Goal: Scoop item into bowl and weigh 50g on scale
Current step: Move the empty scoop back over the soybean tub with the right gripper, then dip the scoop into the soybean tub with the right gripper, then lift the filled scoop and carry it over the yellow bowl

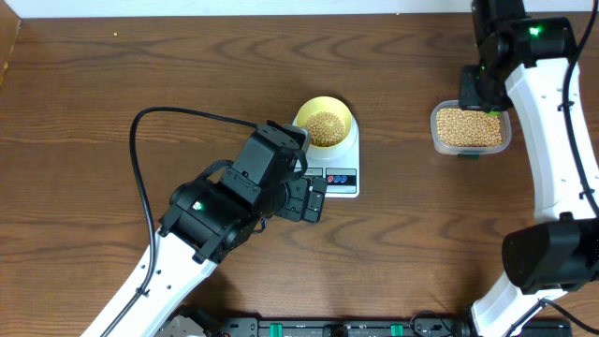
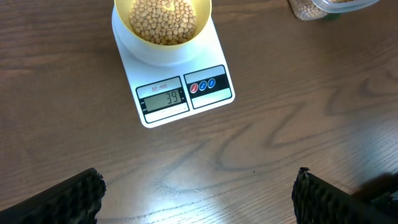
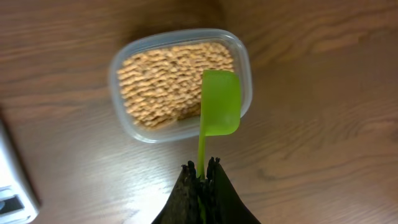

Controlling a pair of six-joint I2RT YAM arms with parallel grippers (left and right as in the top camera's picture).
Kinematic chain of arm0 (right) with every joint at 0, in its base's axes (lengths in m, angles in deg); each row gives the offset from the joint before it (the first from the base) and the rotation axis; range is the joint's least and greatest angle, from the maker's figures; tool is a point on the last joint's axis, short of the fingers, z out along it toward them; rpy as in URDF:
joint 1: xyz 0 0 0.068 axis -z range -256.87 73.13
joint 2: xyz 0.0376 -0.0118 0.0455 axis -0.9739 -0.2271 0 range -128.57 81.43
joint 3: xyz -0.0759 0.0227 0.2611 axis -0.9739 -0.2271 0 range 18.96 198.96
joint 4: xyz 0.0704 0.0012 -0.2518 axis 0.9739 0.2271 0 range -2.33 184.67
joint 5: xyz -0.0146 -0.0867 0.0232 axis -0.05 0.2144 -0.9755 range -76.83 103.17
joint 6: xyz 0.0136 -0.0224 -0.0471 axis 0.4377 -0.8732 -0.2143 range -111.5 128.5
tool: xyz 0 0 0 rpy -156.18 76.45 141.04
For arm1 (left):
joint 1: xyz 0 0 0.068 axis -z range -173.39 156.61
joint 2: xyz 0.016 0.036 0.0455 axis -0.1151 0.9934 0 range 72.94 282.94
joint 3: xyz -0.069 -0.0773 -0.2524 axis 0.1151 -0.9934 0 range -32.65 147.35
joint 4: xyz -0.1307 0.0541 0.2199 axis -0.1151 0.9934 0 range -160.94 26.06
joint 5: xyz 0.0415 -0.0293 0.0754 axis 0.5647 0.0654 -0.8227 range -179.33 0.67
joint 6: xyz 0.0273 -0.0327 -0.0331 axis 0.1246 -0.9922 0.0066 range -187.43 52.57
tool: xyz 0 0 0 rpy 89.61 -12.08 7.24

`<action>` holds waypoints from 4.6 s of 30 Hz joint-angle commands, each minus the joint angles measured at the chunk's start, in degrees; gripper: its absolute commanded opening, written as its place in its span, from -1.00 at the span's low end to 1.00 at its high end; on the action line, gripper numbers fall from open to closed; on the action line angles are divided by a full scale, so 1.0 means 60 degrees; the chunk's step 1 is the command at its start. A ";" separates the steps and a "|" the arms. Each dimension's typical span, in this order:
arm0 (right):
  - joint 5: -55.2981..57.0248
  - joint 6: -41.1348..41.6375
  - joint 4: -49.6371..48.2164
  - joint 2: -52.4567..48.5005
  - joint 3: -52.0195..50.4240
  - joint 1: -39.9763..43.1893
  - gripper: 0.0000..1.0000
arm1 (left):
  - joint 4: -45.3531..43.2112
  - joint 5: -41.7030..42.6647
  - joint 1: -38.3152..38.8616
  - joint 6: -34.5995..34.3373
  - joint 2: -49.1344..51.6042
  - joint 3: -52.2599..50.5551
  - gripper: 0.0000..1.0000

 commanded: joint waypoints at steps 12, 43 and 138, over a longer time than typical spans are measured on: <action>0.0142 0.0178 -0.2437 0.0076 -0.2823 0.0685 -0.98 | 0.0025 -0.0047 -0.0026 0.0015 0.0018 0.0149 0.97; -0.6280 -0.0521 -0.3716 0.0076 -0.4568 0.2962 -0.98 | 0.0025 -0.0047 -0.0026 0.0015 0.0022 0.0149 0.97; -1.6433 -0.2288 -0.5351 0.0080 -0.5949 0.4277 -0.97 | 0.0025 -0.0047 -0.0026 0.0015 0.0022 0.0149 0.97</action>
